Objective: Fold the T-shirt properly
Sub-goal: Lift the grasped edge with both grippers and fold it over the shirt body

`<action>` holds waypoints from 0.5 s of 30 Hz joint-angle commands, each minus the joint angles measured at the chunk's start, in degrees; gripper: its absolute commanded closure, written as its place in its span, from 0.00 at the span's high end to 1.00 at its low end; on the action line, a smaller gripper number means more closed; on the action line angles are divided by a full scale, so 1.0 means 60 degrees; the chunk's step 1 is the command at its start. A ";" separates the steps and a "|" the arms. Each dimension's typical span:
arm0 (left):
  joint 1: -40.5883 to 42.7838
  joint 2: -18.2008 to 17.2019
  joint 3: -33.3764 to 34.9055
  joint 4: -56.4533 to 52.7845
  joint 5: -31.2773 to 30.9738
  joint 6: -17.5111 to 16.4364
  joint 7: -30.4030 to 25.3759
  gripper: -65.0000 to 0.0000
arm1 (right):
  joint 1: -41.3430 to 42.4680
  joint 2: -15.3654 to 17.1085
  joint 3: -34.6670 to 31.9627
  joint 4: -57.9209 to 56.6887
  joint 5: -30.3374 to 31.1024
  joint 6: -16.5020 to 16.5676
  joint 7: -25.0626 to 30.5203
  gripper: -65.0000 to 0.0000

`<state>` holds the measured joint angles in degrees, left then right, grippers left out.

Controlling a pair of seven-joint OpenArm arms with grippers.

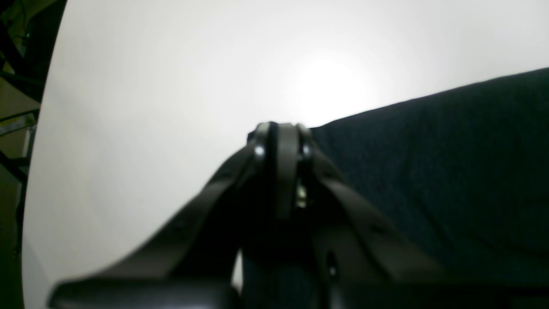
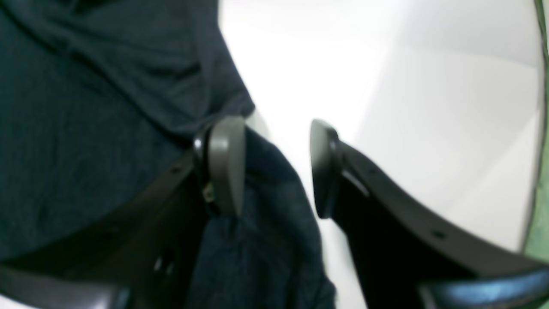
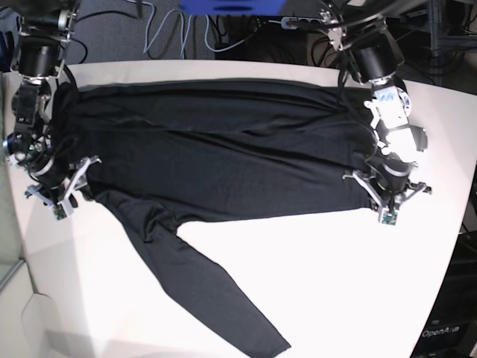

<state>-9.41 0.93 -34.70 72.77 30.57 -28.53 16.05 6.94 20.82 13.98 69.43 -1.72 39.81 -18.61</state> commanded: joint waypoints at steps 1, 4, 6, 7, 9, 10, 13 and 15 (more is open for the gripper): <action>-0.0212 -0.0074 0.0017 0.0201 -0.0076 0.0074 -0.0221 0.00 | 0.0169 0.0171 0.0051 0.0114 0.0088 0.0031 0.0193 0.41; -0.0241 -0.0074 0.0017 0.0172 -0.0076 0.0089 -0.0221 0.00 | 0.0169 0.0171 0.0051 0.0158 0.0088 0.0031 0.0193 0.41; -0.0241 -0.0074 0.0017 0.0157 -0.0076 0.0089 -0.0221 0.00 | 0.0169 0.0157 0.0051 0.0158 0.0088 0.0031 0.0193 0.41; -0.0241 -0.0074 0.0017 0.0157 -0.0076 0.0089 -0.0221 0.00 | 0.0169 0.0157 0.0051 0.0128 0.0088 0.0031 0.0193 0.41; -0.0256 -0.0074 0.0017 0.0157 -0.0076 0.0089 -0.0221 0.00 | 0.0169 0.0157 0.0037 0.0099 0.0088 0.0031 0.0193 0.41; -0.0256 -0.0074 0.0017 0.0157 -0.0076 0.0089 -0.0221 0.00 | 0.0169 0.0157 0.0037 0.0099 0.0088 0.0031 0.0193 0.41; -0.0256 -0.0074 0.0017 0.0142 -0.0076 0.0089 -0.0221 0.00 | 0.0140 0.0054 -0.0198 0.0172 0.0088 0.0031 0.0193 0.41; -0.0271 -0.0074 0.0017 0.0142 -0.0076 0.0089 -0.0221 0.00 | 0.0111 0.0039 -0.0330 0.0172 0.0088 0.0031 0.0193 0.41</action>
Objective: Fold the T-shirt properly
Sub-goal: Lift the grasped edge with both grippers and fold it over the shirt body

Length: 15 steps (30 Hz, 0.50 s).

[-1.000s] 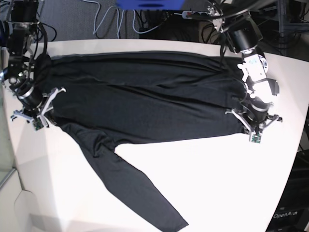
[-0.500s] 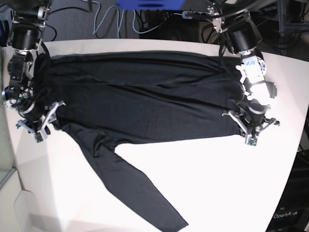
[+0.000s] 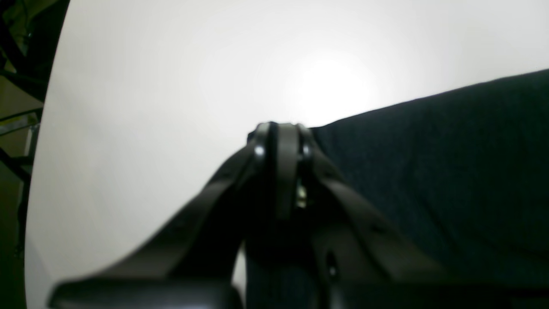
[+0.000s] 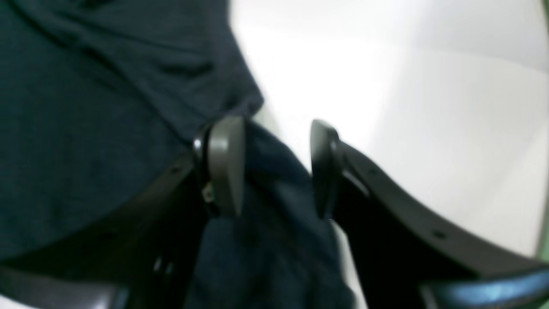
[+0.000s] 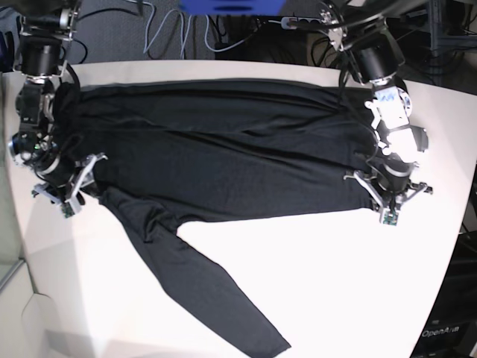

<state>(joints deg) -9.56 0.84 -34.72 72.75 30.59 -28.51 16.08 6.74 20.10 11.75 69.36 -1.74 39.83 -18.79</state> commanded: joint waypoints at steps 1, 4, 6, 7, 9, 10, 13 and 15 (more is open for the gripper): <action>-0.0274 -0.0060 0.0021 0.0146 -0.0080 0.0085 -0.0225 0.00 | 0.0129 0.0160 0.0013 0.0183 0.0092 0.0028 0.0223 0.41; -0.0289 -0.0060 0.0021 0.0146 -0.0080 0.0085 -0.0225 0.00 | 0.0114 0.0160 -0.0266 0.0183 0.0092 0.0028 0.0223 0.41; -0.0289 -0.0060 0.0021 0.0146 -0.0065 0.0085 -0.0225 0.00 | 0.0114 0.0160 -0.0456 0.0154 0.0092 0.0028 0.0223 0.41; -0.0289 -0.0060 0.0021 0.0146 -0.0065 0.0085 -0.0225 0.00 | 0.0144 0.0160 -0.0515 0.0124 0.0092 0.0028 0.0223 0.41; -0.0289 -0.0060 0.0021 0.0146 -0.0051 0.0085 -0.0225 0.00 | 0.0173 0.0160 -0.0617 0.0110 0.0092 0.0028 0.0223 0.41; -0.0289 -0.0060 0.0021 0.0146 -0.0051 0.0085 -0.0225 0.00 | 0.0188 0.0160 -0.0661 0.0110 0.0092 0.0028 0.0223 0.41; -0.0289 -0.0060 0.0021 0.0146 -0.0065 0.0085 -0.0225 0.00 | 0.0188 0.0160 -0.0676 0.0095 0.0092 0.0028 0.0223 0.39; -0.0289 -0.0060 0.0021 0.0146 -0.0065 0.0085 -0.0225 0.00 | 0.0202 0.0160 -0.0676 0.0095 0.0092 0.0028 0.0237 0.31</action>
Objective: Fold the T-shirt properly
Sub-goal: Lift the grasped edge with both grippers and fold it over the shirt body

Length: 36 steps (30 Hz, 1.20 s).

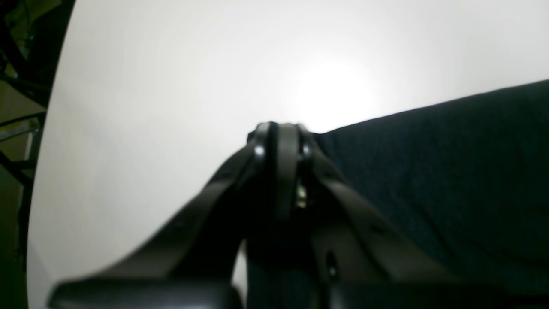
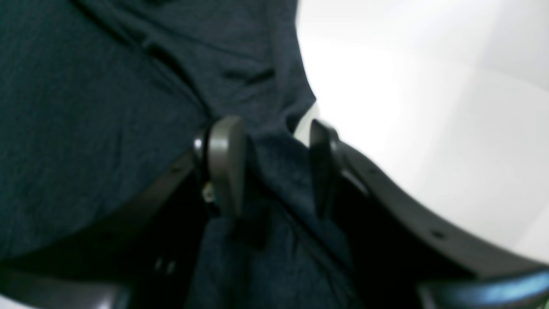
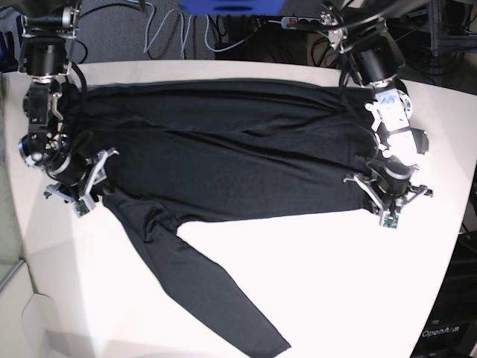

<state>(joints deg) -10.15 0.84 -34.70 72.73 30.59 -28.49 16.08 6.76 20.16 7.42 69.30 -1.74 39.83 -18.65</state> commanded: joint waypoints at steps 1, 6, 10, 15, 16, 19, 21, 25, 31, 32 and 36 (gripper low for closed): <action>-0.0191 -0.0060 0.0017 0.0150 -0.0065 0.0082 -0.0225 0.00 | 0.0199 0.0149 0.0045 0.0106 0.0092 0.0028 0.0215 0.25; -0.0191 -0.0060 0.0017 0.0164 -0.0065 0.0082 -0.0225 0.00 | 0.0213 0.0149 -0.0160 -0.0055 0.0092 0.0028 0.0201 0.00; -0.0191 -0.0060 0.0017 0.0194 -0.0065 0.0082 -0.0225 0.00 | 0.0286 0.0149 -0.0101 -0.0099 0.0077 0.0028 0.0230 0.01; -0.0191 -0.0060 0.0017 0.0223 -0.0065 0.0082 -0.0225 0.00 | 0.0243 0.0310 -0.0072 0.0516 0.0077 0.0028 0.0230 0.01; -0.0191 -0.0060 0.0017 0.0237 -0.0065 0.0082 -0.0225 0.00 | 0.0213 0.0339 -0.0072 0.0751 0.0077 0.0028 0.0201 0.01; -0.0176 -0.0060 0.0017 0.0252 -0.0065 0.0082 -0.0225 0.00 | -0.0168 0.0354 -0.0072 0.1527 0.0077 0.0028 0.0201 0.01; -0.0161 -0.0060 0.0003 0.0252 -0.0065 0.0082 -0.0225 0.00 | -0.0534 0.0354 -0.0072 0.2069 0.0077 0.0028 0.0186 0.01; -0.0117 -0.0060 0.0003 0.0252 -0.0065 0.0082 -0.0225 0.00 | -0.0930 0.0354 -0.0072 0.2568 0.0077 0.0028 0.0186 0.02; -0.0117 -0.0060 0.0003 0.0252 -0.0065 0.0082 -0.0225 0.00 | -0.0944 0.0354 -0.0057 0.2538 0.0077 0.0028 0.0186 0.20; -0.0117 -0.0060 0.0003 0.0252 -0.0065 0.0082 -0.0225 0.00 | -0.0944 0.0354 0.0016 0.2538 0.0077 0.0028 0.0186 0.24; -0.0117 -0.0060 0.0003 0.0252 -0.0065 0.0082 -0.0225 0.00 | -0.0900 0.0061 0.0558 0.2538 0.0077 0.0028 0.0186 0.40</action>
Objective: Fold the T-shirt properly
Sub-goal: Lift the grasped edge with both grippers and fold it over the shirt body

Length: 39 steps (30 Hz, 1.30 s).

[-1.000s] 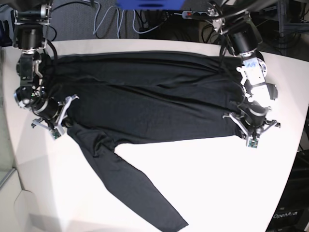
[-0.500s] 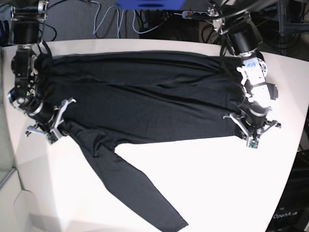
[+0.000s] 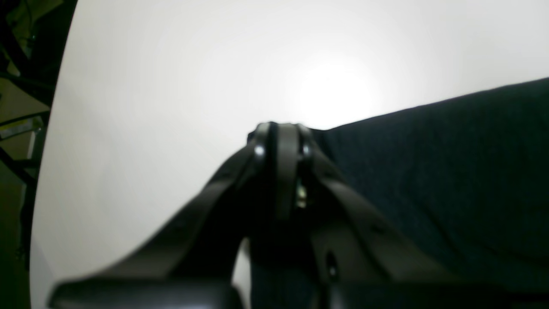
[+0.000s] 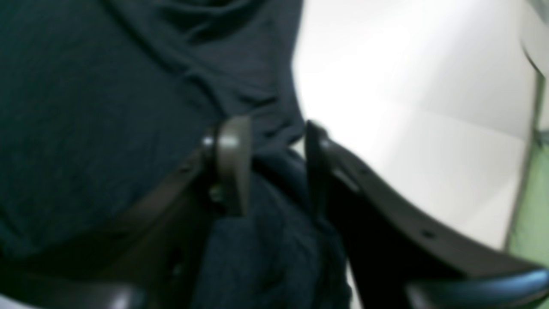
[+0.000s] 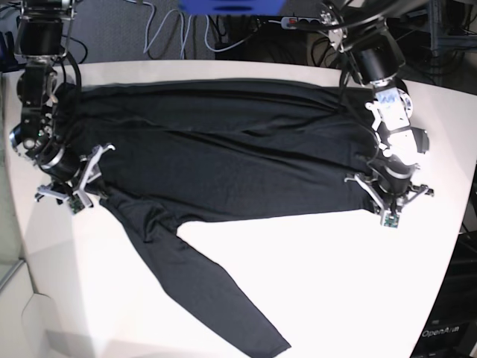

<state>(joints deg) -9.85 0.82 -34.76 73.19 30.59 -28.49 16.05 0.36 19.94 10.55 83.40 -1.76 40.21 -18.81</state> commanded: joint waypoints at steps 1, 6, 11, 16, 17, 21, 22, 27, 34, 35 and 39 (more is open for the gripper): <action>-0.0168 -0.0056 0.0014 0.0176 -0.0065 0.0082 -0.0221 0.00 | 0.0182 0.0039 0.0169 0.0189 0.0081 -0.0034 0.0212 0.43; -0.0183 -0.0056 0.0014 0.0176 -0.0065 0.0082 -0.0221 0.00 | 0.0416 0.0039 0.0242 -0.0222 0.0081 -0.0034 0.0197 0.58; -0.0198 -0.0056 0.0028 0.0176 -0.0065 0.0082 -0.0221 0.00 | 0.1295 0.0083 0.0213 -0.1980 0.0081 -0.0034 0.0197 0.58; -0.0183 -0.0071 0.0028 0.0176 -0.0065 0.0082 -0.0221 0.00 | 0.1852 0.0097 0.0184 -0.3005 0.0081 -0.0034 0.0226 0.58; -0.0183 -0.0071 0.0028 0.0176 -0.0065 0.0082 -0.0221 0.00 | 0.1940 0.0097 0.0110 -0.3152 0.0081 -0.0034 0.0226 0.58; -0.0198 -0.0071 0.0028 0.0176 -0.0036 0.0082 -0.0221 0.00 | 0.2189 0.0083 -0.0227 -0.3797 0.0081 -0.0034 0.0285 0.57; -0.0198 -0.0071 0.0028 0.0176 -0.0036 0.0082 -0.0221 0.00 | 0.2189 0.0068 -0.0329 -0.3826 0.0081 -0.0034 0.0285 0.56; -0.0212 -0.0056 0.0028 0.0176 -0.0021 0.0082 -0.0221 0.00 | 0.2189 0.0053 -0.0607 -0.3826 0.0081 -0.0034 0.0299 0.27; -0.0212 -0.0056 0.0028 0.0176 -0.0021 0.0082 -0.0221 0.00 | 0.2335 0.0112 -0.0549 -0.3782 0.0081 -0.0034 0.0299 0.00; -0.0212 -0.0056 0.0028 0.0176 -0.0021 0.0082 -0.0221 0.00 | 0.2350 0.0170 -0.0549 -0.3738 0.0081 -0.0034 0.0299 0.00; -0.0198 -0.0056 0.0028 0.0190 -0.0036 0.0082 -0.0221 0.00 | 0.2130 0.0332 -0.0520 -0.2844 0.0095 -0.0034 0.0256 0.00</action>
<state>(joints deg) -10.00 0.84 -34.72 73.19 30.81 -28.49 16.08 11.81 21.21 7.18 65.32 -2.11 40.05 -18.72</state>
